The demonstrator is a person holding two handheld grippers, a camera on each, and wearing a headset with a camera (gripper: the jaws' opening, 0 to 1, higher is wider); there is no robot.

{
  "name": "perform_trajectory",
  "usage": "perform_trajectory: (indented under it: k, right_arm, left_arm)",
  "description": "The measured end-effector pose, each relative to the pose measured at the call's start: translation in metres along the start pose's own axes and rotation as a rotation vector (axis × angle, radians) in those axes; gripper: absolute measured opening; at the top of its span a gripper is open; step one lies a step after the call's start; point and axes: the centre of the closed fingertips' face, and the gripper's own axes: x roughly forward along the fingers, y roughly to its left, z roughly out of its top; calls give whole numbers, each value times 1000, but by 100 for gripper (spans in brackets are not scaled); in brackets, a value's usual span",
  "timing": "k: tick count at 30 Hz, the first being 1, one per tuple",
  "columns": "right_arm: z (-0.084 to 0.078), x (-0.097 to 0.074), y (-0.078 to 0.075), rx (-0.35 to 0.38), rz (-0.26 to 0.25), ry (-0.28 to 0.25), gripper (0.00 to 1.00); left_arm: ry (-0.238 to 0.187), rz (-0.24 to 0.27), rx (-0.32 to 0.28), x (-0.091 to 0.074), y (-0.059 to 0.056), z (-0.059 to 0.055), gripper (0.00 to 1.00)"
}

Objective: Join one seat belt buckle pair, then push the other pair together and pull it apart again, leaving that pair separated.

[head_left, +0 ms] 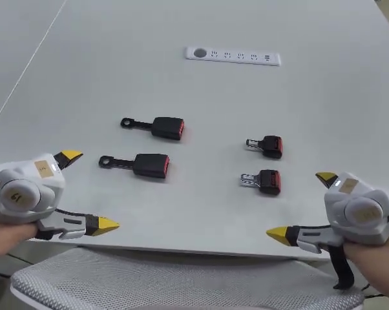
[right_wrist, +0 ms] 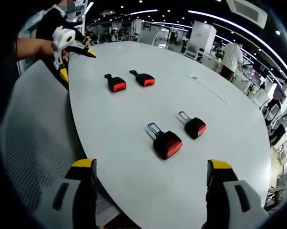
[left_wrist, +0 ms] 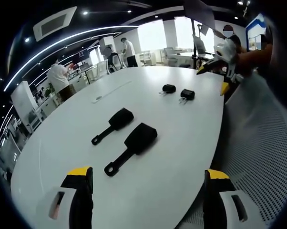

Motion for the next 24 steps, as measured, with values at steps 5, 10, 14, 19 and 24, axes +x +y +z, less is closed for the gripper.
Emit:
perform_trajectory:
  k: [5,10,14,19,24]
  right_arm:
    - [-2,0,1,-4,2,7,98]
    - [-2,2,2,-9,7,10,97]
    - [1,5,3,-16,13,11,97]
    - [8,9,0,-42,18,15,97]
    - [13,10,-3,-44,15,9,97]
  left_arm:
    - [1,-2,-4,0,-1,-1,98]
    - [-1,0,-3,0,0,-1,98]
    - [-2,1,-6,0,2,0,98]
    - [10,-17,-1,4,1,-1,96]
    - [10,-27,-5,7,1,1,94]
